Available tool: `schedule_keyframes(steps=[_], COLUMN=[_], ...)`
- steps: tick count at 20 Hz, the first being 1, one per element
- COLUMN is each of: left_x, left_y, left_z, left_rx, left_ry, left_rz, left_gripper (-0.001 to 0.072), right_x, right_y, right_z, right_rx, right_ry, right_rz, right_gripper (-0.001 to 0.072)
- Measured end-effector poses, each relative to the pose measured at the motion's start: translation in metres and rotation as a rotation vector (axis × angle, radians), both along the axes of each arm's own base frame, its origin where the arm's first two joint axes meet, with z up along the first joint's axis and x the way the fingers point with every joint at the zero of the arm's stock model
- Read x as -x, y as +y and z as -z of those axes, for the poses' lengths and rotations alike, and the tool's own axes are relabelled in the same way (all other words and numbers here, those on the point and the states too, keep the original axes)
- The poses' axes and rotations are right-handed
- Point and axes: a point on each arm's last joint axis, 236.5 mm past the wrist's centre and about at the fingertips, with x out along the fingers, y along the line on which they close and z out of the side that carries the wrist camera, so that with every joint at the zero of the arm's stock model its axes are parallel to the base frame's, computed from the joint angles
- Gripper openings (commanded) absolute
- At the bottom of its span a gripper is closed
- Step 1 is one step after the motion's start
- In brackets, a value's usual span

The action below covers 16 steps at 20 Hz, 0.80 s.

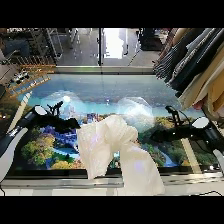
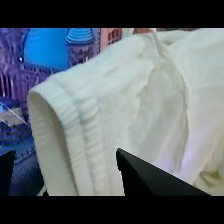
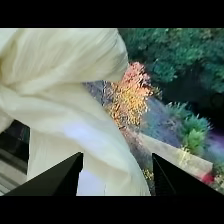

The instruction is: Fold the clothes and pants, and hang the long-sleeved shirts on hangers.

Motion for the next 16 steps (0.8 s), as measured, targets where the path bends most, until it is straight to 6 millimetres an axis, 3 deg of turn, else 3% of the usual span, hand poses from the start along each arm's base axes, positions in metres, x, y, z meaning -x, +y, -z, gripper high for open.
schedule_keyframes(steps=[3,6,10,11,12,13,16], left_x=[-0.018,-0.026,-0.030,-0.032,-0.033,-0.034,-0.042], left_y=[-0.008,-0.019,-0.033,-0.035,-0.037,-0.038,-0.039], left_z=[0.012,0.017,0.020,0.021,0.021,0.020,0.005], left_rx=[0.022,0.041,0.049,0.048,0.049,0.056,0.099], left_ry=[-0.026,-0.042,-0.060,-0.067,-0.071,-0.074,-0.104], left_rz=[-0.061,-0.088,-0.091,-0.092,-0.095,-0.100,-0.098], left_gripper=[0.0682,0.0656,0.0088,0.0011,0.0010,0.0010,0.0007], right_x=[0.024,0.033,0.037,0.035,0.033,0.029,0.002], right_y=[0.022,0.035,0.056,0.062,0.068,0.073,0.070], right_z=[0.022,0.046,0.071,0.079,0.085,0.091,0.092], right_rx=[0.023,0.107,0.179,0.198,0.214,0.230,0.292], right_ry=[0.024,0.022,-0.002,-0.016,-0.028,-0.040,-0.099], right_rz=[-0.166,-0.305,-0.447,-0.473,-0.488,-0.481,-0.400], right_gripper=[0.0583,0.0583,0.0559,0.0379,0.0079,0.0025,0.0022])
